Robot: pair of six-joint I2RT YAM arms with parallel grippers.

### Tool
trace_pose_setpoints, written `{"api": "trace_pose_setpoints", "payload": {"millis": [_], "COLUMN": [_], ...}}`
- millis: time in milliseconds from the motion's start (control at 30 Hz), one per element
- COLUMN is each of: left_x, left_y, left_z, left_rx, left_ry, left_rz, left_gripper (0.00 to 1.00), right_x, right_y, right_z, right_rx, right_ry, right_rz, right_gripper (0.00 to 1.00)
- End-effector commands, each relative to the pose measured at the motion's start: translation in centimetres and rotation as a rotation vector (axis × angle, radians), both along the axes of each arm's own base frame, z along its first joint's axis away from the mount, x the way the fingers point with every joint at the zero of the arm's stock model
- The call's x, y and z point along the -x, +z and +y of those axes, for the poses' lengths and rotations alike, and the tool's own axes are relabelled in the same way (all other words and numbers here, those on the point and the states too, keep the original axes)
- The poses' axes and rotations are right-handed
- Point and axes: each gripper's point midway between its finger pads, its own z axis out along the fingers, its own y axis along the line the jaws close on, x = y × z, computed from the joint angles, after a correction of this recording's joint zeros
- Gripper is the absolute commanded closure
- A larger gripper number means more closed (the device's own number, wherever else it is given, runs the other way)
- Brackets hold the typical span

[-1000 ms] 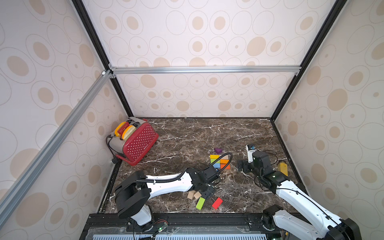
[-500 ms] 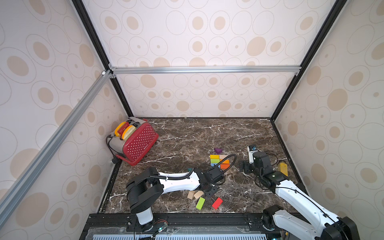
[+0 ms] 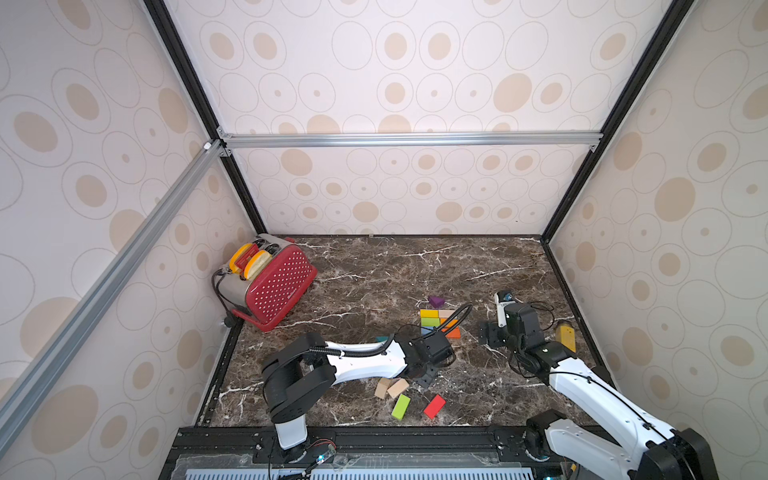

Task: Assemble a piece of candy with building blocks
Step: Adjust the building block at the center of the board.

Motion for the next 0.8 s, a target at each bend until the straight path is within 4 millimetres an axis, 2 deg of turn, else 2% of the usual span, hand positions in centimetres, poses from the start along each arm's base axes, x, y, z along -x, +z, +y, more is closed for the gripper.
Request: {"api": "trace_pose_setpoints", "payload": {"millis": [0, 100, 233, 300, 400, 467, 533, 667, 767], "left_x": [-1.4, -2.2, -2.0, -2.1, -2.3, -1.2, 0.2, 2.5, 3.6], "left_y": [1.1, 1.6, 1.8, 3.0, 4.4, 3.8, 3.4, 2.5, 1.4], "left_z": [-0.5, -0.9, -2.2, -1.5, 1.2, 2.4, 2.6, 1.4, 0.1], "left_rx": [-0.006, -0.015, 0.039, 0.053, 0.029, 0.030, 0.065, 0.171, 0.186], "left_ry": [0.144, 0.210, 0.240, 0.248, 0.236, 0.208, 0.170, 0.089, 0.029], "left_rz": [-0.045, -0.058, -0.011, -0.043, -0.113, -0.052, -0.002, 0.094, 0.150], "left_gripper": [0.61, 0.58, 0.47, 0.41, 0.31, 0.28, 0.28, 0.32, 0.34], "right_x": [-0.1, -0.1, -0.1, 0.0, 0.2, 0.2, 0.1, 0.0, 0.1], "right_y": [-0.4, -0.5, -0.6, -0.6, -0.7, -0.7, -0.7, -0.7, -0.7], "right_z": [-0.6, -0.7, -0.7, -0.8, -0.8, -0.7, -0.7, -0.6, -0.6], "right_rx": [0.003, 0.001, -0.007, -0.007, -0.015, -0.018, -0.021, -0.023, -0.024], "right_ry": [-0.030, -0.037, -0.040, -0.040, -0.038, -0.036, -0.034, -0.033, -0.035], "right_rz": [0.013, 0.017, 0.018, 0.022, 0.021, 0.021, 0.020, 0.023, 0.027], "right_gripper": [0.03, 0.03, 0.03, 0.03, 0.03, 0.03, 0.03, 0.03, 0.03]}}
